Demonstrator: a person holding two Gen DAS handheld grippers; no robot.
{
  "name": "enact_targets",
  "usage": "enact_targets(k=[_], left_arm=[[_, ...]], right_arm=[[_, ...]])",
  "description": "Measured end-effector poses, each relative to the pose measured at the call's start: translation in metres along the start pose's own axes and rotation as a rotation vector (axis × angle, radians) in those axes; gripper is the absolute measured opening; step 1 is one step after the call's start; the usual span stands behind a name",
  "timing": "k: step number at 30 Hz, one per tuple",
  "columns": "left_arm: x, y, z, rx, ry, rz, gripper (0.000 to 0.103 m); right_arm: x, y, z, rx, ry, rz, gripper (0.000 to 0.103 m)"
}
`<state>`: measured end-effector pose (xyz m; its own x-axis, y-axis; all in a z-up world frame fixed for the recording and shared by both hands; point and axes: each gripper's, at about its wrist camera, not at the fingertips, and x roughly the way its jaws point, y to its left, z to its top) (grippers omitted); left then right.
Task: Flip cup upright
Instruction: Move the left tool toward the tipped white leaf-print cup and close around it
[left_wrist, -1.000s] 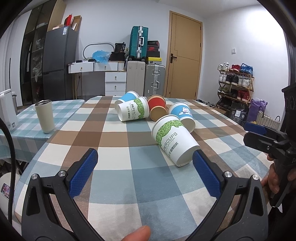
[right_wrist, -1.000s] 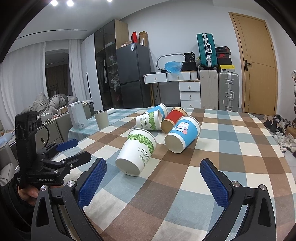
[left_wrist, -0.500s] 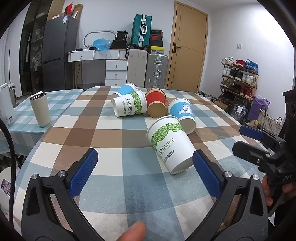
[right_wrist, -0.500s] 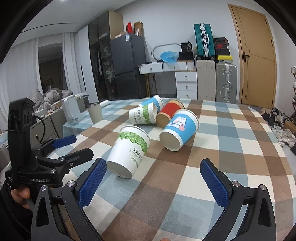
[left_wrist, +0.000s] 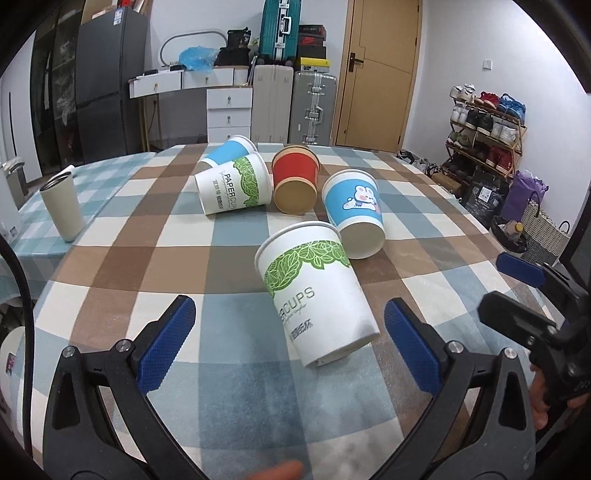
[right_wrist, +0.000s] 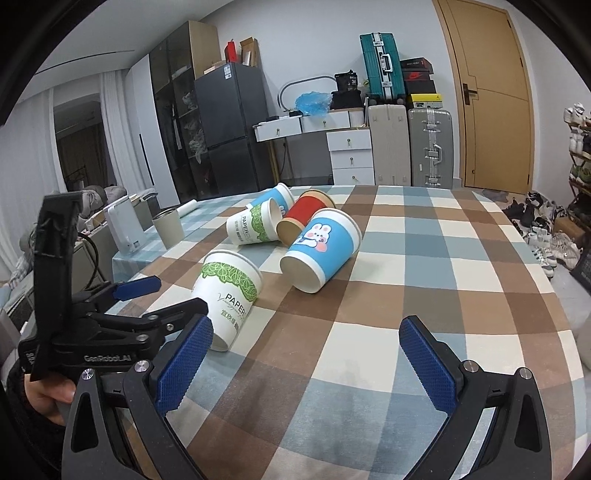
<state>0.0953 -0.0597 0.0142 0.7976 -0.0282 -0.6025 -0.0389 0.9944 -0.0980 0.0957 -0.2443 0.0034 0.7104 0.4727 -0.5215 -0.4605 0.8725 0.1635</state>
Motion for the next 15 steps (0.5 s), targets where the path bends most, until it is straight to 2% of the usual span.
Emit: enact_targets(k=[7,10,13,15], left_arm=[[0.02,-0.014,0.006,0.024,0.03,0.016,0.099],[0.026,-0.015,0.007,0.017,0.054,0.021,0.092],[0.032,-0.014,0.007,0.008,0.081,0.014,0.078],[0.034,-0.014,0.007,0.004,0.093,-0.003,0.065]], right_arm=[[0.001,-0.002,0.0,0.007,0.015,0.013,0.103],[0.003,-0.001,-0.001,0.011,0.017,0.015,0.103],[0.003,-0.001,-0.001,0.015,0.019,0.019,0.103],[0.004,-0.001,-0.001,0.015,0.017,0.021,0.103]])
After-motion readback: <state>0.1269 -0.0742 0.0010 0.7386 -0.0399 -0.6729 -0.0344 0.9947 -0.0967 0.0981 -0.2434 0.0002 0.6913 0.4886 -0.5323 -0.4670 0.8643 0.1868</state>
